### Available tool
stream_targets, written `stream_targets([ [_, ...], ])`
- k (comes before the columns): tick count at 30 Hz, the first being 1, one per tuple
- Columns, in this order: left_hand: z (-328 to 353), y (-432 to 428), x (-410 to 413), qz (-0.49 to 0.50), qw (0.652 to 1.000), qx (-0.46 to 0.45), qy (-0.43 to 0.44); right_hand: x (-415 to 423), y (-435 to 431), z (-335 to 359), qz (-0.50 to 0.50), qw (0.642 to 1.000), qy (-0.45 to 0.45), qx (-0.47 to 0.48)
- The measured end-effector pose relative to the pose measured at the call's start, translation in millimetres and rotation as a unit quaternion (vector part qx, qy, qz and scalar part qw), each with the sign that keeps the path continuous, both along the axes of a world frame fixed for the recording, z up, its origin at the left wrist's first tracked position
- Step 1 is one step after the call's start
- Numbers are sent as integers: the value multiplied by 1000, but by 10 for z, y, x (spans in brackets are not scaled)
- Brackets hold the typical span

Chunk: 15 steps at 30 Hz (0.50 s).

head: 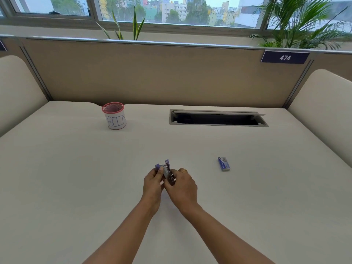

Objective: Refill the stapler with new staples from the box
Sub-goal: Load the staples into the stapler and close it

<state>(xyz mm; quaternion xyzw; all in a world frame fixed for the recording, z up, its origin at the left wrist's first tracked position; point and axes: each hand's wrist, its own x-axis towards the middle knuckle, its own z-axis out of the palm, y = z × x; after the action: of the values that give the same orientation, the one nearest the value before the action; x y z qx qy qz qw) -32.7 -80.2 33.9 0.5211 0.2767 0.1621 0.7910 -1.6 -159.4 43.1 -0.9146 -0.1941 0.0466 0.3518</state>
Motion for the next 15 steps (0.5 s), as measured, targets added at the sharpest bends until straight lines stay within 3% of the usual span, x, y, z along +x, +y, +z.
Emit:
stream_targets([
  [5, -74, 54, -3, 11, 999, 39, 34, 44, -15, -33, 2, 1000, 14, 19],
  [7, -122, 73, -12, 18, 989, 126, 76, 83, -24, -50, 1, 1000, 19, 18],
  [10, -176, 107, -49, 8, 948, 295, 122, 183, -34, -67, -8, 999, 30, 8],
  [15, -311, 239, -54, -31, 872, 460, 167, 372, -80, -110, -36, 998, 41, -21],
])
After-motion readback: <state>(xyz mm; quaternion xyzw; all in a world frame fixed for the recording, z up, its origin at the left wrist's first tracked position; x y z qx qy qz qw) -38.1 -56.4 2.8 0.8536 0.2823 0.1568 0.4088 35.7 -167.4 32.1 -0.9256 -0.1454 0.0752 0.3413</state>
